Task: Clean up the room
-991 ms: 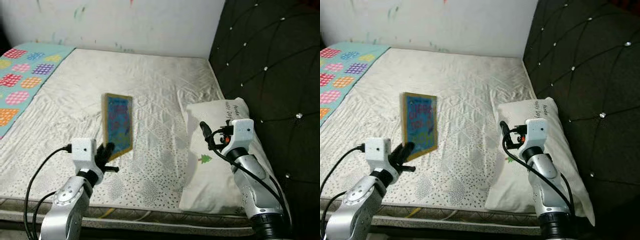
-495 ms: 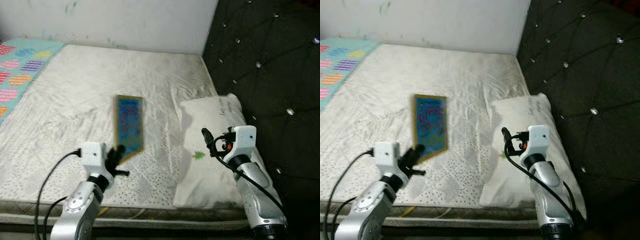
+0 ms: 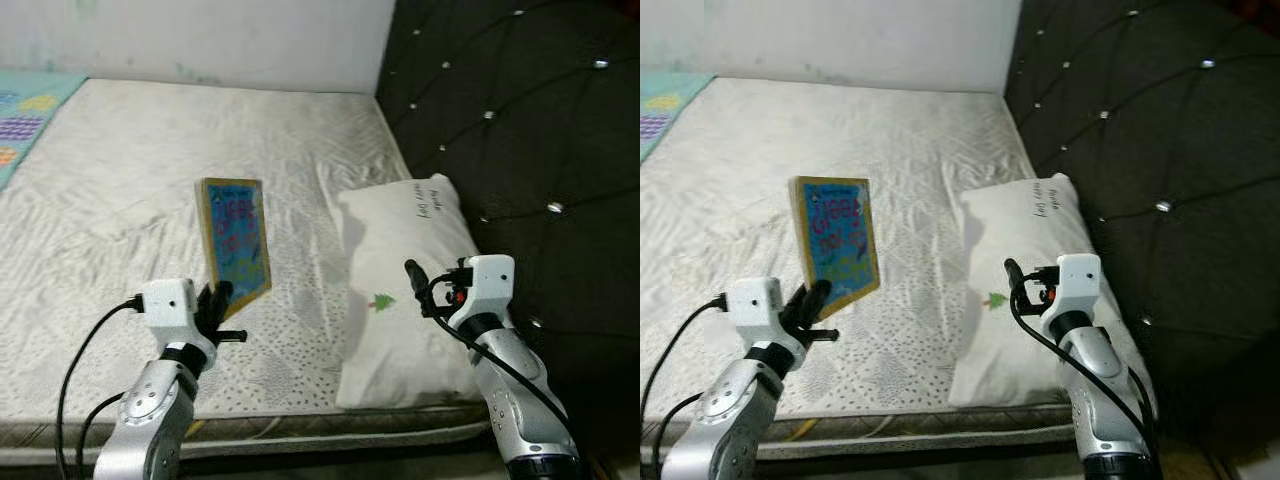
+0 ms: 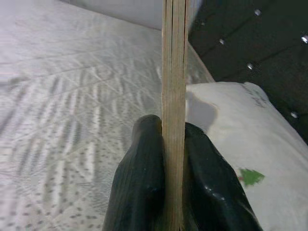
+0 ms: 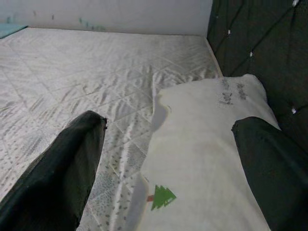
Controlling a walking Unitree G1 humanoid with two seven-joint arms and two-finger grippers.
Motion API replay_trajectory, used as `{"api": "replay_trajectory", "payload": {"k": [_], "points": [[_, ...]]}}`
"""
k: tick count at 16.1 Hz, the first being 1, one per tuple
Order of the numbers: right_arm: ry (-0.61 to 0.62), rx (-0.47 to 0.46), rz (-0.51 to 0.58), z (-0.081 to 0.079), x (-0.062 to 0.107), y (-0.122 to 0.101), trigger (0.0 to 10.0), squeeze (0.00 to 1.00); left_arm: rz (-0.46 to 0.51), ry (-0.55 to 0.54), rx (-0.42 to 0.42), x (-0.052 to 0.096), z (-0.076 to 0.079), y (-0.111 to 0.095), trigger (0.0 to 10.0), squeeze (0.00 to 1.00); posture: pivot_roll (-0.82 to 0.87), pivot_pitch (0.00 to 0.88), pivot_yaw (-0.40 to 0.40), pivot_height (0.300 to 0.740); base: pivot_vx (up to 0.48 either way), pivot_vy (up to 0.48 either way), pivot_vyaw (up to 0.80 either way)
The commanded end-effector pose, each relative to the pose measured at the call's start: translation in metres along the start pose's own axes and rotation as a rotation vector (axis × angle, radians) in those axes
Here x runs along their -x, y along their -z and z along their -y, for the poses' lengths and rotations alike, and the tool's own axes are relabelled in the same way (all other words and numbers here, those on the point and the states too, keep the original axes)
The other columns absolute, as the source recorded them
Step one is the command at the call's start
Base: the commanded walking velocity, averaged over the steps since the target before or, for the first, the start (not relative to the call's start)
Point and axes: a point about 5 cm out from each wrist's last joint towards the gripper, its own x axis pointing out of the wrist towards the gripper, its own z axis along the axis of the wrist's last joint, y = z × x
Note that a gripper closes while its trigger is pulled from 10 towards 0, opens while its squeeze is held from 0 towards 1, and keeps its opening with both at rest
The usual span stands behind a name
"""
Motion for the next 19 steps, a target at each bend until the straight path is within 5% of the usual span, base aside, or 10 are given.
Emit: {"api": "replay_trajectory", "payload": {"k": [1, 4, 14, 19], "points": [[0.077, 0.022, 0.024, 0.013, 0.005, -0.005, 10.0, 0.00, 0.094, -0.003, -0.013, 0.002, 0.001, -0.015, 10.0, 0.00, -0.03, 0.081, -0.074, 0.740, 0.000, 0.000, 0.00], [0.117, 0.024, 0.004, 0.022, 0.008, 0.000, 10.0, 0.00, 0.107, -0.024, -0.013, 0.003, -0.001, -0.017, 10.0, 0.00, -0.04, 0.074, -0.070, 0.740, 0.000, 0.000, 0.00], [0.036, 0.001, 0.002, 0.009, 0.003, -0.001, 10.0, 0.00, 0.105, -0.036, -0.002, 0.001, -0.003, -0.017, 10.0, 0.00, -0.04, 0.091, -0.069, 0.740, 0.000, 0.000, 0.00], [0.014, 0.012, -0.001, 0.008, 0.003, -0.001, 10.0, 0.00, 0.103, -0.043, 0.009, 0.001, -0.003, -0.017, 10.0, 0.00, -0.04, 0.096, -0.072, 0.678, 0.000, 0.000, 0.00]]}}
